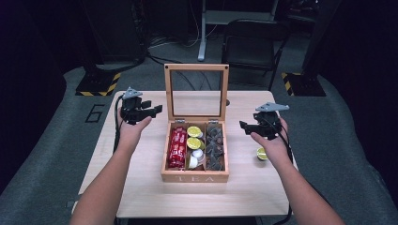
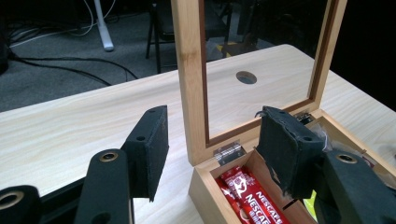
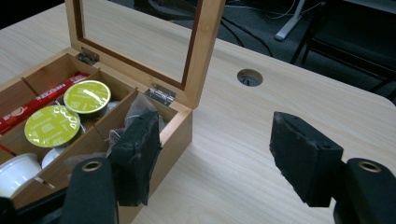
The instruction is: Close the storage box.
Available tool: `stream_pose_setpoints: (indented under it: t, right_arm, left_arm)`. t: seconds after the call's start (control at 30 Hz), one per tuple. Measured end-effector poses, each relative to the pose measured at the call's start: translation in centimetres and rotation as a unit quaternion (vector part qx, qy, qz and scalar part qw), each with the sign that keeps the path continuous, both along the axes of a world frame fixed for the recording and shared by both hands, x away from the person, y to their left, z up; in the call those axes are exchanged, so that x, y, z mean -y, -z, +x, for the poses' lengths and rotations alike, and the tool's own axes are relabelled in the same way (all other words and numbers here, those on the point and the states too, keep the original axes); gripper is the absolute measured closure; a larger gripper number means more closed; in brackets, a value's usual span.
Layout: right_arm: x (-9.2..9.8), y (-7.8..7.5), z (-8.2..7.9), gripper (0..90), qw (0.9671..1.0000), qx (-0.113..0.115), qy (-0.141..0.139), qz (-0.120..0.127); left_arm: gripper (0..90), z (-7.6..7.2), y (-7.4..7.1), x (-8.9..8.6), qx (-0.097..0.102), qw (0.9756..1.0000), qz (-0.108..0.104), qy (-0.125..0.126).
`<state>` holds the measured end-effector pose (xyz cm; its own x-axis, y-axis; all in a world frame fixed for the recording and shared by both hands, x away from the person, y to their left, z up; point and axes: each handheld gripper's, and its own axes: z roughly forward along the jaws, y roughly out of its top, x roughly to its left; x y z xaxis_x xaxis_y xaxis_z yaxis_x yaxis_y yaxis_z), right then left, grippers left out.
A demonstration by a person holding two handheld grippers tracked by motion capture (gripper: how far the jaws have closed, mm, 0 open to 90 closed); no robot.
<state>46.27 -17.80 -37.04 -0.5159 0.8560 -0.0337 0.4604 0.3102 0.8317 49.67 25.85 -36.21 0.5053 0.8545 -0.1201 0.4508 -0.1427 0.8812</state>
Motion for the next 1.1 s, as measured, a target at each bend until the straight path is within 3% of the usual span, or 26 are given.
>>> stream_pose_setpoints:
  t: [0.2,0.5,1.1]
  right_arm:
    - [-0.8,-0.2,0.5,33.3,0.9999,-0.013,-0.005,-0.006]
    - [-1.9,-1.3,1.5,33.8,0.9998,0.0,-0.018,-0.007]
    - [-3.1,-1.9,3.8,34.6,0.9998,-0.01,-0.019,0.003]
  left_arm:
    - [42.6,-0.1,-0.1,0.1,0.004,1.0,0.0,0.001]
    - [42.6,-0.1,-0.1,0.1,0.001,1.0,0.002,0.0]
    - [42.6,-0.2,-0.3,-0.1,0.002,1.0,0.006,0.002]
